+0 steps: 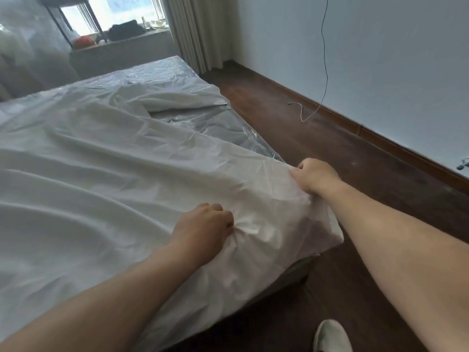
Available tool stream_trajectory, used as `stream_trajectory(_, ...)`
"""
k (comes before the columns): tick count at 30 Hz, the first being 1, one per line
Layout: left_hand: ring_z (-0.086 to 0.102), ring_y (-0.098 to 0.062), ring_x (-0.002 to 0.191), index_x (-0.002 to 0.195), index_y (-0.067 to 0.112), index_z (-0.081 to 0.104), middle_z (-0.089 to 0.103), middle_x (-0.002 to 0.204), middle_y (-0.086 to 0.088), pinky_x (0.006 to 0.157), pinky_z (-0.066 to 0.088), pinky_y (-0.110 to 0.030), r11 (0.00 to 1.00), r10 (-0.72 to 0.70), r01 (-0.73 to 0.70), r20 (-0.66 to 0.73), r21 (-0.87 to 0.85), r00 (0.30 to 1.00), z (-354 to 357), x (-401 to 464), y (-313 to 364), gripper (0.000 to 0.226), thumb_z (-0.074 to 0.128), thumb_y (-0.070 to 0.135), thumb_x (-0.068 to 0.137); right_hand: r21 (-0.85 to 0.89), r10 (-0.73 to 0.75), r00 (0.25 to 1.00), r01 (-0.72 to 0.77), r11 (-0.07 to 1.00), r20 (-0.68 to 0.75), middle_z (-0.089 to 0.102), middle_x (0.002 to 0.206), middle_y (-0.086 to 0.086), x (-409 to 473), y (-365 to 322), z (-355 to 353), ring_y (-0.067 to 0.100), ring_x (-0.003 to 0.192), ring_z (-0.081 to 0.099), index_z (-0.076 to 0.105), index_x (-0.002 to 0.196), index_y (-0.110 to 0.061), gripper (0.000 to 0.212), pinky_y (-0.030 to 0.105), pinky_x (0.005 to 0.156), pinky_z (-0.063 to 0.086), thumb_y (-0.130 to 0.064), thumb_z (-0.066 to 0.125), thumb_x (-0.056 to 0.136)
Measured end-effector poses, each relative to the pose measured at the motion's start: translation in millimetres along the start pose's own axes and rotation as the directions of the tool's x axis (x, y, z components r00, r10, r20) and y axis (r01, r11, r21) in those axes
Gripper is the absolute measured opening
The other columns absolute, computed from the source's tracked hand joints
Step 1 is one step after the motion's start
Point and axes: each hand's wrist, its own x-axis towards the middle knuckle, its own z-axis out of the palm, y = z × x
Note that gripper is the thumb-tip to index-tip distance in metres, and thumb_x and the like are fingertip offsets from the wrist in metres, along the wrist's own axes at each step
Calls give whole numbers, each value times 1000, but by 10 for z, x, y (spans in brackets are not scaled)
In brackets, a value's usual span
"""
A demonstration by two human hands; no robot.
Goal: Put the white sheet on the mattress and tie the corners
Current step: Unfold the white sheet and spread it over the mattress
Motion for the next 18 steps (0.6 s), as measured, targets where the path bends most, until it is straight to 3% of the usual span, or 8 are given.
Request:
stream_trajectory(3,59,-23,109,107,30,67,64,107,5,84,55,-39,1000,26,-26,-30,-9,999,3,38,-7,19,50,38,104,-107,-121,992,116,988,-42,67,101,9,-34,108,-122,32,88,57,57,84,-18,36,38,73,42,-48,45,100)
stream_trajectory(5,59,-23,107,105,30,66,63,107,5,85,53,-39,993,30,-35,-40,-114,999,-50,6,-4,17,51,38,104,-22,-151,954,151,988,-259,60,88,5,-132,199,-227,29,81,51,53,84,-17,36,38,70,38,-46,43,103)
stream_trajectory(7,60,-22,103,103,29,64,62,105,7,83,52,-36,978,68,-77,-56,-192,996,-121,-66,23,16,51,38,104,105,-17,892,72,992,-452,56,85,5,-178,411,-339,28,79,48,53,87,-16,37,39,69,38,-47,41,104)
stream_trajectory(10,57,-16,111,113,33,64,58,118,11,83,48,-31,975,88,-93,-33,-203,996,-178,-259,25,21,49,45,104,49,241,953,-236,970,-183,68,100,15,-243,744,-253,34,86,59,65,88,-11,32,38,76,47,-38,49,94)
stream_trajectory(12,52,-15,122,127,34,59,54,130,11,92,47,-31,984,65,-65,-9,-166,998,-155,-398,-25,32,51,51,102,-57,384,923,-384,922,-15,64,122,20,-367,764,-114,40,105,62,72,107,-11,36,42,90,53,-35,55,86)
stream_trajectory(14,49,-17,128,137,34,53,50,137,10,99,47,-33,990,18,-15,20,-138,1000,-136,-553,-124,44,54,55,99,44,337,935,-334,942,-114,49,140,20,-556,481,-63,45,123,53,60,133,-16,50,49,104,47,-39,56,89)
stream_trajectory(16,47,-19,129,138,32,51,49,138,7,100,47,-36,994,-36,40,45,-105,998,-102,-684,-236,48,57,57,97,127,154,957,-126,984,-246,45,146,20,-768,80,-87,45,130,48,51,143,-20,56,51,108,42,-46,52,94)
stream_trajectory(18,45,-22,130,135,32,51,48,136,5,101,49,-40,993,-96,101,66,-68,993,-57,-797,-345,51,59,60,93,121,5,989,13,993,-150,49,147,18,-994,-370,-51,40,132,50,42,149,-19,69,49,107,42,-61,46,95)
